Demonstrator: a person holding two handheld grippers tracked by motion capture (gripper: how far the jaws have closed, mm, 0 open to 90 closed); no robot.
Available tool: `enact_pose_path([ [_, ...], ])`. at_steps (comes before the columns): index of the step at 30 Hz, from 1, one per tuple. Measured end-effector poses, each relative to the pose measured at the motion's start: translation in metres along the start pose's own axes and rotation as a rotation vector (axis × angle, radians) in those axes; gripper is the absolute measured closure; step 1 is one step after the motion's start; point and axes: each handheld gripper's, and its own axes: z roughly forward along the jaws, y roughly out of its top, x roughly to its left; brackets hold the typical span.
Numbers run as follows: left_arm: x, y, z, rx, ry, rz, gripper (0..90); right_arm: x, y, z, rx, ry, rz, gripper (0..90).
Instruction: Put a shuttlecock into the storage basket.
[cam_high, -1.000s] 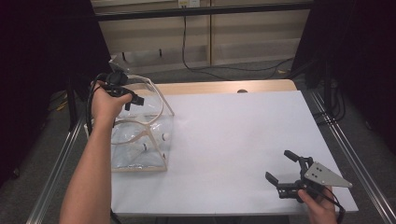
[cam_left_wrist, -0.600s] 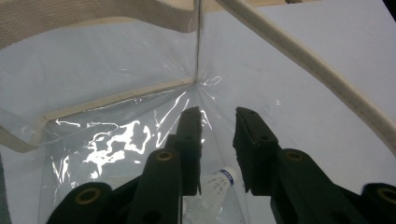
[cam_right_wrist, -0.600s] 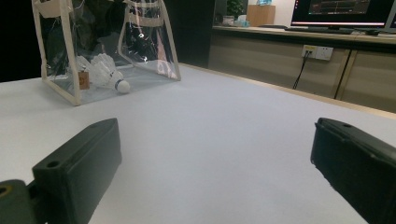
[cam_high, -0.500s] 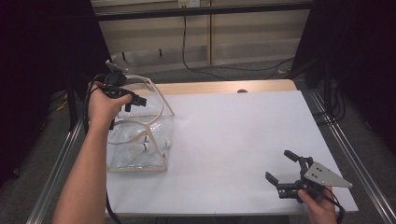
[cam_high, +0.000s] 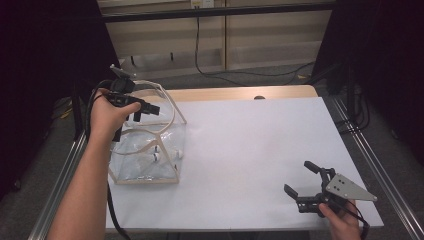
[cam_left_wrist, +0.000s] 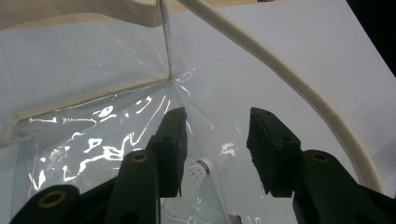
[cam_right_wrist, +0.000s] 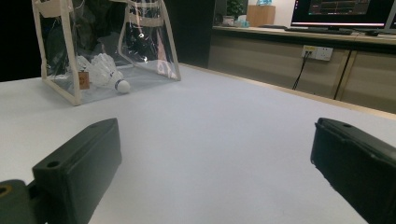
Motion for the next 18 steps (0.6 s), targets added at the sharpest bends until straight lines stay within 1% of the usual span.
enact_pose_path([
  [2, -0.002, 0.0, -0.001, 0.008, -0.005, 0.016, 55.6, 0.0, 0.0, 0.0, 0.0, -0.001, -0.001, 1.4],
  [3, -0.003, 0.0, -0.002, 0.006, -0.006, 0.013, 54.1, 0.0, 0.0, 0.0, -0.001, 0.0, -0.002, 1.4],
  [5, -0.006, -0.001, -0.003, 0.001, -0.023, 0.017, 51.6, 0.0, 0.0, 0.0, 0.0, 0.0, -0.001, 1.4],
  [8, -0.01, -0.001, -0.004, -0.014, -0.045, 0.013, 47.4, 0.0, 0.0, 0.0, -0.002, 0.0, -0.001, 1.4],
  [9, -0.01, -0.001, -0.004, -0.005, -0.053, 0.021, 46.4, 0.0, 0.0, 0.0, -0.001, 0.001, -0.001, 1.4],
  [10, -0.011, -0.002, -0.004, -0.017, -0.053, 0.018, 45.6, 0.0, 0.0, 0.0, -0.001, 0.001, -0.001, 1.4],
  [14, -0.014, -0.003, -0.006, -0.027, -0.065, 0.042, 42.0, 0.0, 0.0, 0.0, -0.001, 0.0, -0.001, 1.4],
  [15, -0.014, -0.004, -0.007, -0.037, -0.066, 0.039, 41.1, 0.0, 0.0, 0.0, -0.002, 0.0, 0.0, 1.4],
  [18, -0.017, -0.005, -0.008, -0.042, -0.077, 0.045, 40.0, 0.0, 0.0, 0.0, 0.001, 0.002, -0.001, 1.4],
])
